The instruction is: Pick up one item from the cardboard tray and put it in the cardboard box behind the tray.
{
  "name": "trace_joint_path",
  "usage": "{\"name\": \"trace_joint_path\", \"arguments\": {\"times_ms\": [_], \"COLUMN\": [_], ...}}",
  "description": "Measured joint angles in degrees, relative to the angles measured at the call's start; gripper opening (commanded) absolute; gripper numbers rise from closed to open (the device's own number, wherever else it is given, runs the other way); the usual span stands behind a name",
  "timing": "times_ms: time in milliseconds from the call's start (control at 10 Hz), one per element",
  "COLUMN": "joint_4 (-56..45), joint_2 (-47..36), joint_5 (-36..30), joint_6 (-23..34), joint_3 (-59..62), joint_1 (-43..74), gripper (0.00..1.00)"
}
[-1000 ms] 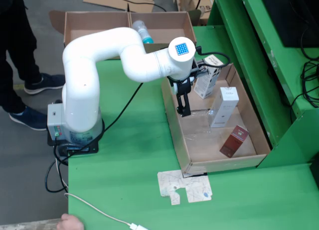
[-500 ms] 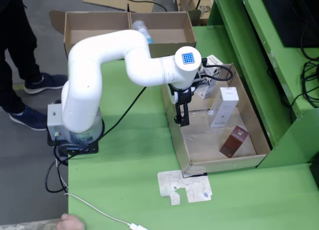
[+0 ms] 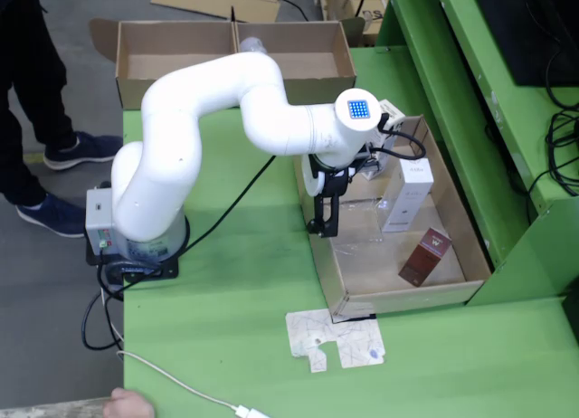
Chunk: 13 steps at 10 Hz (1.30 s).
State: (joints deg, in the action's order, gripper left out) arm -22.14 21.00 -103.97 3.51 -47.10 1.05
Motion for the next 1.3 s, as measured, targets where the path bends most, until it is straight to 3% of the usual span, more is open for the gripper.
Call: {"name": "trace_joint_path", "arguments": {"times_ms": [300, 500, 1300], "joint_4": [-7.91, -13.45, -14.94], "joint_2": [3.87, 2.02, 0.0], "joint_5": [2.9, 4.31, 4.66], "joint_6": [-2.72, -4.56, -4.65], "joint_3": [7.73, 13.09, 14.94], "joint_1": [-3.24, -4.03, -4.21], "gripper": [1.0, 1.0, 1.0]}}
